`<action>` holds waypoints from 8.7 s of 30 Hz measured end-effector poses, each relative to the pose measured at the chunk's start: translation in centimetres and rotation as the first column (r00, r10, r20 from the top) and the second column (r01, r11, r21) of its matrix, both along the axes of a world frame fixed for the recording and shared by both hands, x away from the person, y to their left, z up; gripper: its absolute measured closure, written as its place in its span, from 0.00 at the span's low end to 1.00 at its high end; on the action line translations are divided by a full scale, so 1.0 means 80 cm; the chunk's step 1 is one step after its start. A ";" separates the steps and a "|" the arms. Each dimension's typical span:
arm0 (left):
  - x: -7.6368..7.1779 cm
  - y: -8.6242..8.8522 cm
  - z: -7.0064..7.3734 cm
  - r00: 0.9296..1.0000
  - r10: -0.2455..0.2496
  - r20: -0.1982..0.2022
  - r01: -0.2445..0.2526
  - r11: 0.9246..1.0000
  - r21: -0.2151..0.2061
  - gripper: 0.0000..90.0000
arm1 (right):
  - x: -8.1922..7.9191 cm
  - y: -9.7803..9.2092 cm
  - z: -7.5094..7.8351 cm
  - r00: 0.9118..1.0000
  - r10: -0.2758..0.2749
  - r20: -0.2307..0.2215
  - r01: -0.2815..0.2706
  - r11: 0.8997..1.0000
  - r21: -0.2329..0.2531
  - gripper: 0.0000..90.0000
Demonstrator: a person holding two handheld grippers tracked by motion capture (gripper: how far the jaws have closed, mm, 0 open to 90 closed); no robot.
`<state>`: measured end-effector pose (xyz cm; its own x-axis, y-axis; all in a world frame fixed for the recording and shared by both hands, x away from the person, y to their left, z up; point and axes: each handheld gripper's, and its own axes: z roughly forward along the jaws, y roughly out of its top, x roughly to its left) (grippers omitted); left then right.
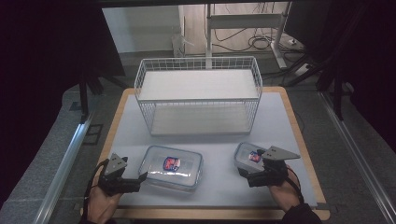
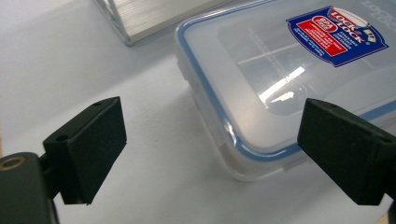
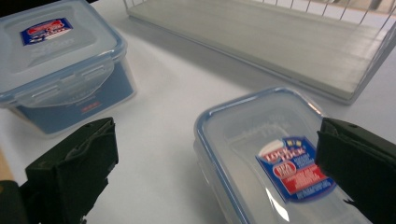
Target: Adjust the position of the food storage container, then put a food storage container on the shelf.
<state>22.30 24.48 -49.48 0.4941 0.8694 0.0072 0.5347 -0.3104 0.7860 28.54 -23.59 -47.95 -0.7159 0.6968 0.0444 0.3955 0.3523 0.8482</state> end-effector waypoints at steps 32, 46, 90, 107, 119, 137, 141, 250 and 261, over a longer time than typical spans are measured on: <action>-0.010 0.054 -0.014 0.999 0.043 0.005 -0.042 0.989 -0.143 0.08 | 0.010 0.003 -0.005 0.989 0.053 -0.138 -0.068 0.993 -0.102 0.11; -0.003 0.057 -0.024 0.998 0.067 -0.016 -0.068 0.987 -0.143 0.08 | 0.035 0.030 0.013 0.988 0.074 -0.132 -0.090 0.988 -0.122 1.00; 0.004 0.047 -0.039 0.997 0.070 -0.042 -0.074 0.992 -0.103 0.08 | 0.028 -0.011 -0.010 0.976 -0.083 -0.202 0.012 0.943 -0.332 1.00; 0.005 0.021 -0.033 0.996 -0.018 -0.086 0.018 1.000 -0.006 0.66 | 0.020 0.004 -0.005 0.981 0.001 -0.193 -0.040 0.979 -0.201 1.00; 0.012 -0.007 -0.034 0.981 -0.111 -0.157 0.103 0.993 -0.057 1.00 | 0.010 0.023 -0.009 0.972 0.064 -0.226 -0.105 0.979 -0.175 0.99; 0.029 -0.080 -0.032 0.962 -0.219 -0.165 0.212 0.975 -0.062 1.00 | 0.007 0.040 -0.018 0.959 0.094 -0.269 -0.131 0.984 -0.123 0.97; 0.032 -0.094 -0.031 0.959 -0.233 -0.161 0.230 0.972 -0.041 1.00 | 0.009 0.037 -0.018 0.961 0.081 -0.264 -0.117 0.985 -0.124 0.97; 0.108 -0.127 -0.021 0.845 -0.455 -0.280 0.359 0.872 -0.334 0.01 | 0.055 0.048 -0.025 0.869 0.186 -0.459 -0.145 0.982 0.124 0.11; 0.078 -0.125 -0.010 0.871 -0.416 -0.262 0.336 0.893 -0.299 0.15 | 0.033 0.042 -0.014 0.874 0.177 -0.453 -0.146 0.984 0.101 0.24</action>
